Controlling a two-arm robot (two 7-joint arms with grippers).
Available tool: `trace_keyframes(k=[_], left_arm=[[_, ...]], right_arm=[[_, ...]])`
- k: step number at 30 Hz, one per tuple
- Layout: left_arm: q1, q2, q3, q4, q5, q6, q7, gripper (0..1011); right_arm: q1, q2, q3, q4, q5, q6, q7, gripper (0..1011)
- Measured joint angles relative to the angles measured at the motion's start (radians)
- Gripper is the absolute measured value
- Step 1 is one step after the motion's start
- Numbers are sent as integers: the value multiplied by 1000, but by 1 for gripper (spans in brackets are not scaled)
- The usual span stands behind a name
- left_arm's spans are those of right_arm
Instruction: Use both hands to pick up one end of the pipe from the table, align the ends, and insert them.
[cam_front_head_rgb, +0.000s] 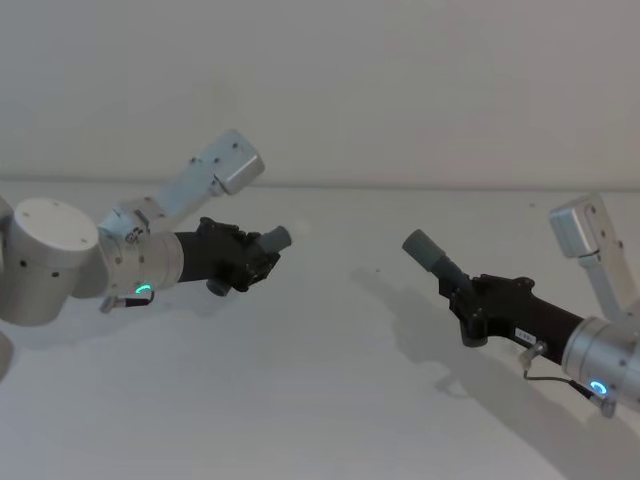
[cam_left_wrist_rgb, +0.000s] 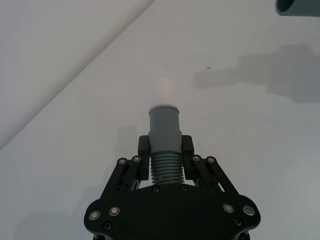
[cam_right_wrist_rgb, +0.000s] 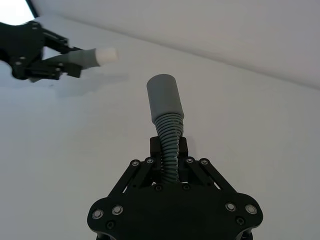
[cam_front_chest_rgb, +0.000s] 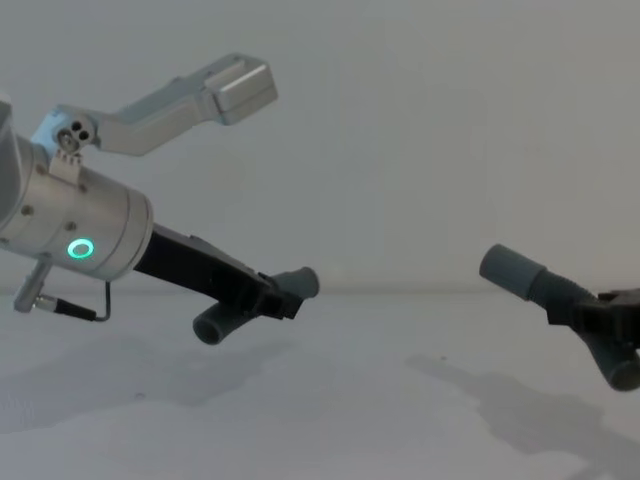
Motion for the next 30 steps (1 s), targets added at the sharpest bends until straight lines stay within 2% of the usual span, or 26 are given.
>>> trace_keyframes(k=[3,4,6,14,16,22,29,30], left_arm=[[-19,19,14,0,-5,-16,-54,353],[-23,23,18,0,-6,-19,-64,353],[-34,34,27,2,-12,-29,-100,353],[-71,74,57,11,-37,-61,-221,353],[-81,85,66,13,-46,-72,-261,353],[-106,120,88,15,-71,-93,-363,353],[-119,156,101,-4,-97,-96,-437,353],[-119,160,101,-7,-100,-96,-442,353]], right_arm=[[1,30,-3,7,7,-47,55,148],[1,30,-3,7,7,-47,55,148],[2,53,-5,14,12,-88,101,148],[1,108,-12,32,23,-191,204,148],[-1,129,-14,40,27,-241,250,148],[-10,165,-18,52,32,-332,322,147],[-24,203,-23,59,43,-432,399,147],[-24,203,-23,59,43,-432,399,147]])
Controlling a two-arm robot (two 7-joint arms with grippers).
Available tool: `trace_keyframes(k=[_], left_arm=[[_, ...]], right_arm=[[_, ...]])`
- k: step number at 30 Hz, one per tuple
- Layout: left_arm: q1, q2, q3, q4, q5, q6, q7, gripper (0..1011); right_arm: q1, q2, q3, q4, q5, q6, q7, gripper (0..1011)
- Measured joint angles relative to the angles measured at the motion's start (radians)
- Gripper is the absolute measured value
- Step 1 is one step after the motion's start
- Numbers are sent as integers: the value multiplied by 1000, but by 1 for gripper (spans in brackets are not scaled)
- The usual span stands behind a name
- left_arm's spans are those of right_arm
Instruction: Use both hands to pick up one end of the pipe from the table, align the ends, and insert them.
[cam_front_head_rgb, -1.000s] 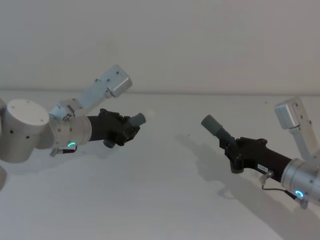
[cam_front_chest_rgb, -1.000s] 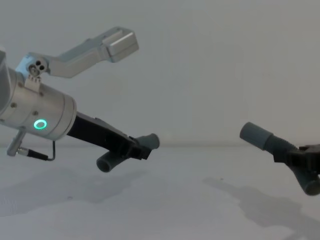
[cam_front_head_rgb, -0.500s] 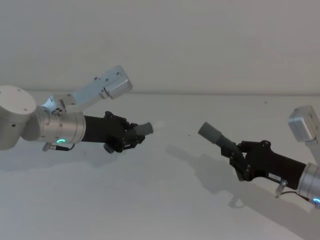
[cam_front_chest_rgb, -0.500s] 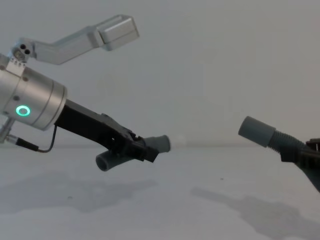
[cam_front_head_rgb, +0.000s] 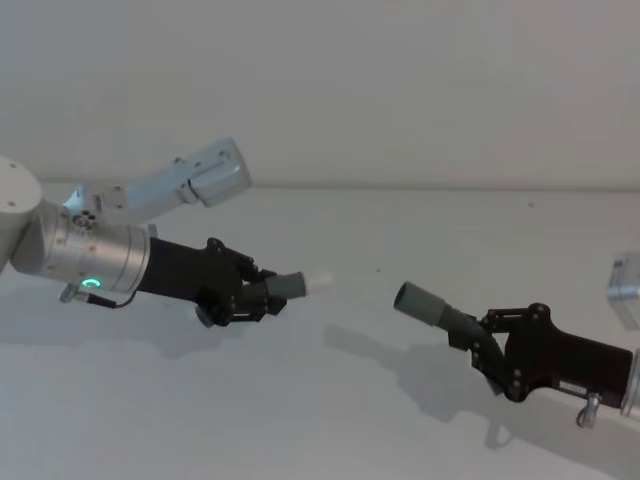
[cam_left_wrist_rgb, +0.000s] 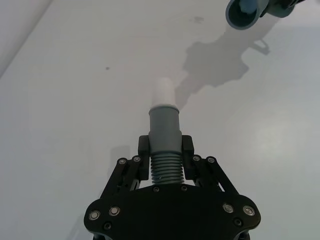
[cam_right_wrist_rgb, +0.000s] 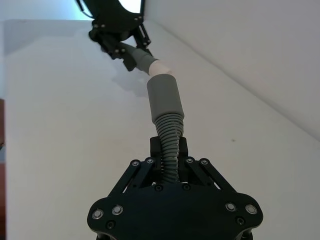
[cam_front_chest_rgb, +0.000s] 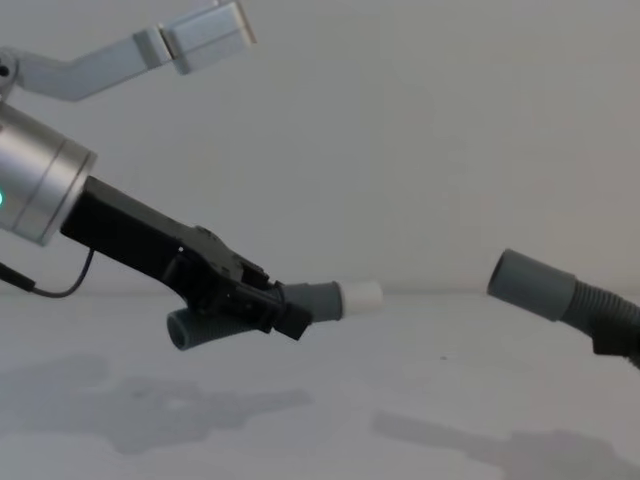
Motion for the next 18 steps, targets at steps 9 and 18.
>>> trace_keyframes(k=[9,18], left_arm=[[4,36,4,-42,-26,16,-36,353],[5,56,14,-64,-42,19,-64,353]], right_arm=[[-5,28,-8,4,10,-72,57,147],[-2,52,-15,7,16,-122,97,147]])
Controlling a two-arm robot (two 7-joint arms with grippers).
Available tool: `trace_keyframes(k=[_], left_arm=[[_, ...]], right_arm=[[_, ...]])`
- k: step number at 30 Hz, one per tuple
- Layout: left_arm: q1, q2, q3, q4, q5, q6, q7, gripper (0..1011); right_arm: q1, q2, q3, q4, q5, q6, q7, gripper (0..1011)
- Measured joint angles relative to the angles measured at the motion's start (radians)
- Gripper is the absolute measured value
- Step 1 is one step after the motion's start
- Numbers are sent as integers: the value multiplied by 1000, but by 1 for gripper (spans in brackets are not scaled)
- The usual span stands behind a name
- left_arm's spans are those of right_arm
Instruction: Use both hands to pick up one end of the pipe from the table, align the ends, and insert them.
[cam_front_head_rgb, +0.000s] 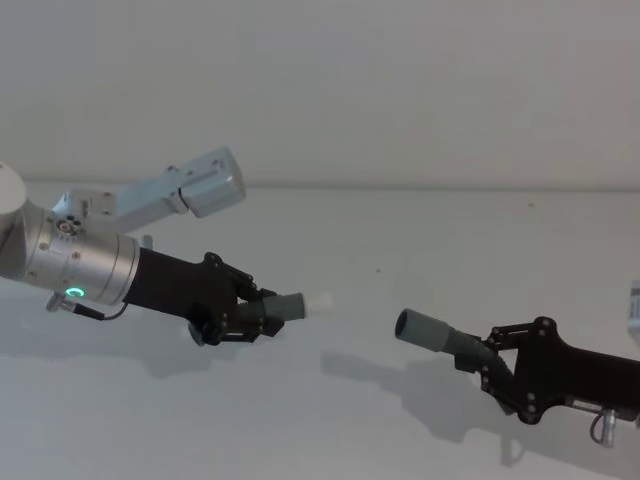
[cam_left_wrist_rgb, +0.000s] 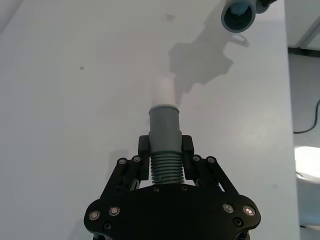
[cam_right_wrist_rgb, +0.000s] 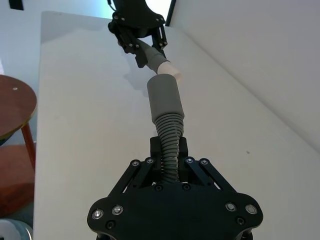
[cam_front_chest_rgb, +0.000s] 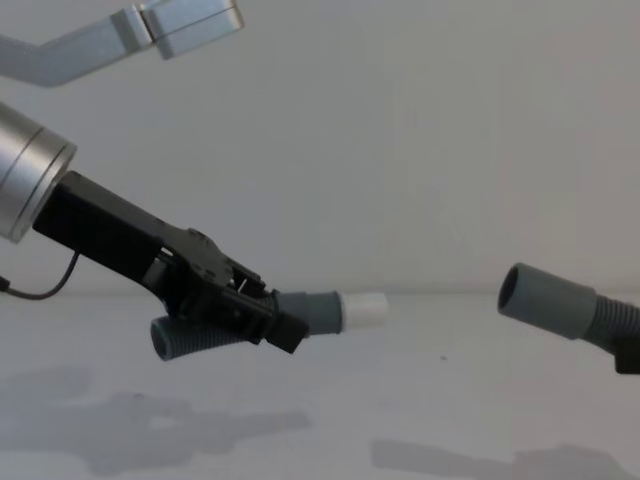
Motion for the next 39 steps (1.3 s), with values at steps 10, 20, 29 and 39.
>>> trace_keyframes(k=[10,20,29,39], left_arm=[[-22,11,25,-3,-8,-1,-45,353],[-48,8,49,7,-11,-10,-77,353],[-69,-4,69,28,-13,-26,-94,353],[-86,-19,84,55,-20,-45,-106,353]], right_arm=[[-3,20,-4,2,-4,-57,20,147],[-20,29,-10,-10,-64,-108,-19,147],[-30,26,-23,-25,-120,-123,-69,147],[-27,13,-42,-32,-169,-110,-121,147]])
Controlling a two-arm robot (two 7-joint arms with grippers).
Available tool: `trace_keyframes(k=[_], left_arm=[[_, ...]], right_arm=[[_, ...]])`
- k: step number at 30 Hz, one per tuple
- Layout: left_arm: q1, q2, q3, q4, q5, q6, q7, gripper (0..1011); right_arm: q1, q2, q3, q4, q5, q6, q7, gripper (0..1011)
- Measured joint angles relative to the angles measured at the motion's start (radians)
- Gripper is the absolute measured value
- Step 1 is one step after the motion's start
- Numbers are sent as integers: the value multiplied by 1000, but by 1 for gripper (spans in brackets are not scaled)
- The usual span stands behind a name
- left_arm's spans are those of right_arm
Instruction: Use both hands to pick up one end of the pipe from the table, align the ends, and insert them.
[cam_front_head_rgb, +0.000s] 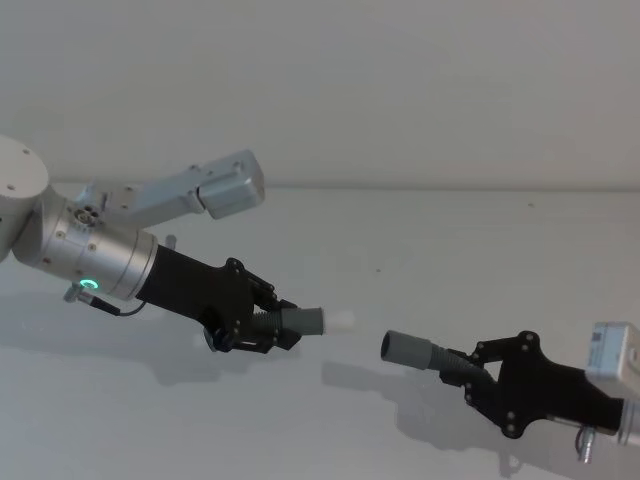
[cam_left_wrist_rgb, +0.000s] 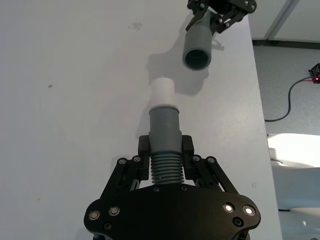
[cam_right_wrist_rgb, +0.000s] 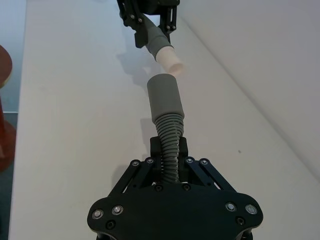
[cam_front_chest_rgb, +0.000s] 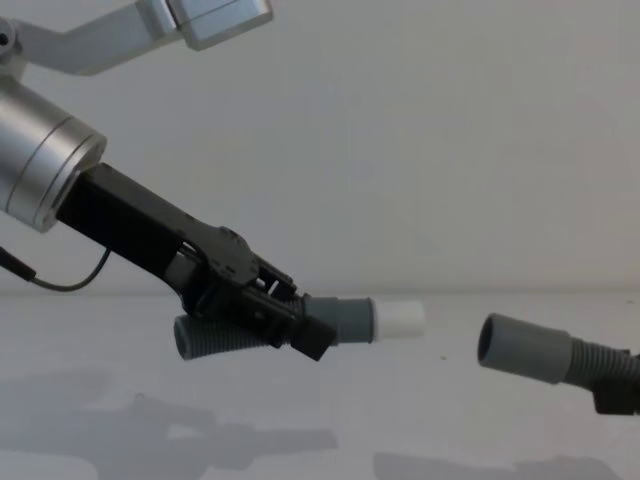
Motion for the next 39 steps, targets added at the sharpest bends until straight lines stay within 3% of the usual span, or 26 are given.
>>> trace_keyframes(k=[13,39], left_arm=[[-11,-4,12,23,-17,-14,-15,353],[-48,-24,50,89,-33,-40,-47,353]], right_arm=[[16,-19,-29,-2,-40,39,-52,147],[44,-24,-63,4,-53,76,-81,147]])
